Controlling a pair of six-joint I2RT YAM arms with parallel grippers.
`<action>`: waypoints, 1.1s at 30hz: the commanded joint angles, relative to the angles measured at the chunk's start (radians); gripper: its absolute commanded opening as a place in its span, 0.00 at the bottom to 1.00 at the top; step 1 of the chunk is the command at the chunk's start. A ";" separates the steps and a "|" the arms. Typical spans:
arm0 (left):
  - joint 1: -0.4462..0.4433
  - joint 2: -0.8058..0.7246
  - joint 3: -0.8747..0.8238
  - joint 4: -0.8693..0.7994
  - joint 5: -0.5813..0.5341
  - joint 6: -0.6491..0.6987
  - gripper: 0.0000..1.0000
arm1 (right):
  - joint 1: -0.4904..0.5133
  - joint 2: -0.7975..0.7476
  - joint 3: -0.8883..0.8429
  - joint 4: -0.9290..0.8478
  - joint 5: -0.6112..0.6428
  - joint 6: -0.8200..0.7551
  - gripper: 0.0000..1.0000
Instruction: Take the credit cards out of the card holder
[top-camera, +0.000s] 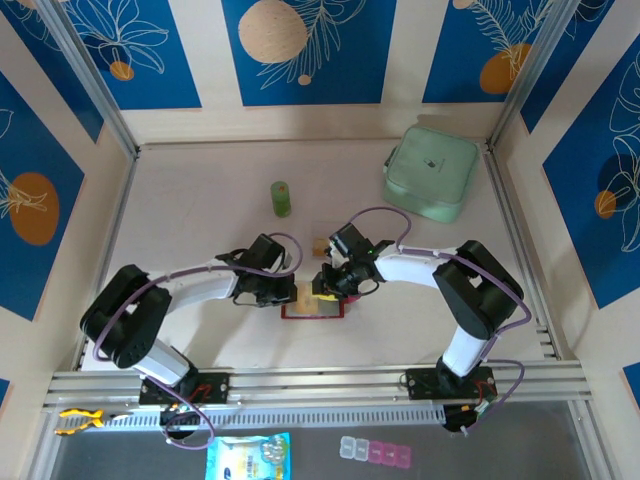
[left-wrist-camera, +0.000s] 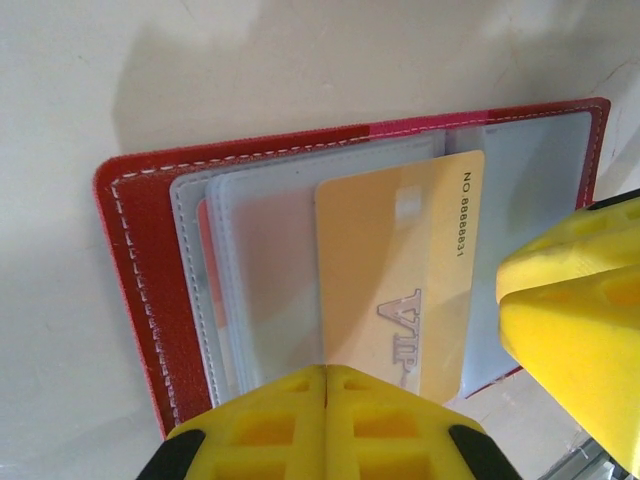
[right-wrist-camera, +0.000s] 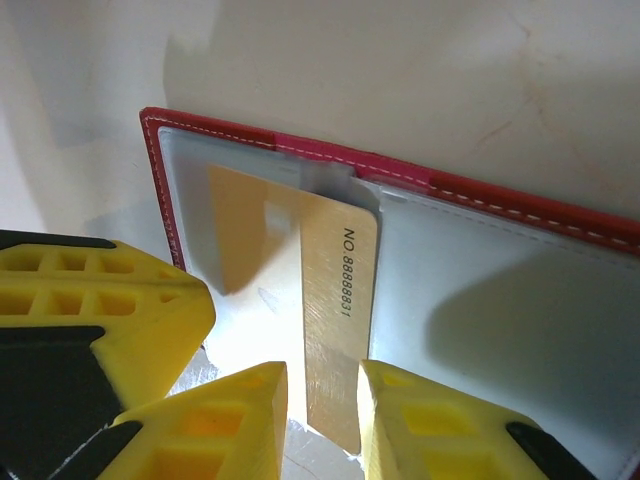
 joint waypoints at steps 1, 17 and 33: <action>-0.005 0.021 0.023 -0.013 -0.003 0.011 0.01 | -0.006 0.001 -0.010 0.011 -0.037 0.010 0.26; -0.006 0.036 0.022 -0.041 -0.022 0.017 0.00 | -0.015 0.052 -0.029 0.044 -0.057 0.020 0.26; -0.006 0.033 0.019 -0.048 -0.021 0.015 0.01 | -0.015 0.005 -0.057 0.125 -0.094 0.054 0.22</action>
